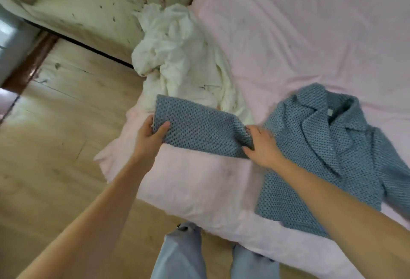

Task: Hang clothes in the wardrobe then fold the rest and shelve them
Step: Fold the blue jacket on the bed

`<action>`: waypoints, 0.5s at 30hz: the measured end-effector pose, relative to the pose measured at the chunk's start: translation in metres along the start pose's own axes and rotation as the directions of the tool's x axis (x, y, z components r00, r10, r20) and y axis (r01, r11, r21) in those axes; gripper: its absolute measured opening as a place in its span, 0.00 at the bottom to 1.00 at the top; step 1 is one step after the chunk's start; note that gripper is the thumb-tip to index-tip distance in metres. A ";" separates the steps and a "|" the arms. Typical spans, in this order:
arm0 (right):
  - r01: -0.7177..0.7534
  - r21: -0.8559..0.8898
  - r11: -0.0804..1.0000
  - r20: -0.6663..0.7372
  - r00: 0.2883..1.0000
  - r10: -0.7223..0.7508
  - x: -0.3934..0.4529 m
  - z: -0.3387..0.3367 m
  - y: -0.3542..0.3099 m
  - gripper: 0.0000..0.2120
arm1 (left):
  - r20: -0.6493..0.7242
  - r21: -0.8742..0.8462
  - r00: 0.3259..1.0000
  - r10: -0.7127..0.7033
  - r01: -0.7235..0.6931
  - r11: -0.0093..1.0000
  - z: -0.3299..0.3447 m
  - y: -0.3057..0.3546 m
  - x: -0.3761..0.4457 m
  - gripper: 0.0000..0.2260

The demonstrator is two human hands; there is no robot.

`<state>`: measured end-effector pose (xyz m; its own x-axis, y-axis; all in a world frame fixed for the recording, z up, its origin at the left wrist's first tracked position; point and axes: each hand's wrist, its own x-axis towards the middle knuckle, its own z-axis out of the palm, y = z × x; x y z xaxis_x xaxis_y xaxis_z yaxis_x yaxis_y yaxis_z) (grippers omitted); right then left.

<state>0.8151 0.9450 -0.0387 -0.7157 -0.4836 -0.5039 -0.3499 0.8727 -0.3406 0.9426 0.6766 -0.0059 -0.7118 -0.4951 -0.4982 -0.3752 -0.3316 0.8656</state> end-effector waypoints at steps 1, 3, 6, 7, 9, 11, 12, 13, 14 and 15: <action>-0.013 0.085 0.996 0.009 1.000 0.013 0.005 -0.006 -0.010 0.28 | 0.025 -0.008 1.000 -0.006 0.007 1.000 0.000 0.005 0.003 0.08; 0.006 0.192 0.981 -0.008 1.000 -0.005 0.024 -0.016 -0.041 0.33 | 0.068 -0.020 0.998 -0.012 0.013 1.000 -0.007 0.013 0.009 0.09; 0.078 0.135 0.988 0.059 0.994 -0.087 0.057 -0.019 -0.081 0.33 | 0.150 -0.054 0.989 -0.007 0.015 0.998 -0.017 0.017 0.018 0.14; 0.093 0.116 0.989 0.072 0.992 -0.101 0.070 -0.019 -0.093 0.29 | 0.166 -0.091 0.986 -0.004 0.019 0.996 -0.023 0.018 0.021 0.16; 0.113 0.129 0.985 0.045 0.992 -0.120 0.089 -0.017 -0.114 0.15 | 0.125 -0.171 0.992 -0.037 0.058 0.984 -0.033 0.020 0.024 0.17; 0.164 0.169 0.972 -0.006 0.986 -0.166 0.100 -0.011 -0.132 0.04 | -0.065 -0.033 0.992 -0.110 0.108 0.994 -0.044 0.018 0.026 0.16; 0.196 0.210 0.958 0.001 0.980 -0.201 0.102 -0.006 -0.140 0.03 | -0.213 0.175 0.967 -0.142 0.181 0.968 -0.050 0.011 0.029 0.16; 0.231 0.241 0.943 0.036 0.968 -0.247 0.101 -0.003 -0.146 0.04 | -0.361 0.403 0.921 -0.146 0.296 0.866 -0.054 0.005 0.031 0.19; 0.255 0.249 0.934 0.073 0.957 -0.280 0.098 0.003 -0.149 0.05 | -0.457 0.570 0.881 -0.125 0.398 0.719 -0.055 0.000 0.033 0.24; 0.268 0.238 0.933 0.076 0.953 -0.293 0.095 0.008 -0.149 0.08 | -0.474 0.679 0.878 -0.074 0.418 0.603 -0.049 -0.003 0.035 0.29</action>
<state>0.8039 0.7683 -0.0424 -0.5337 -0.7219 -0.4404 -0.3748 0.6688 -0.6421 0.9479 0.6208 -0.0285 -0.3154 -0.7903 -0.5253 -0.9272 0.1387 0.3480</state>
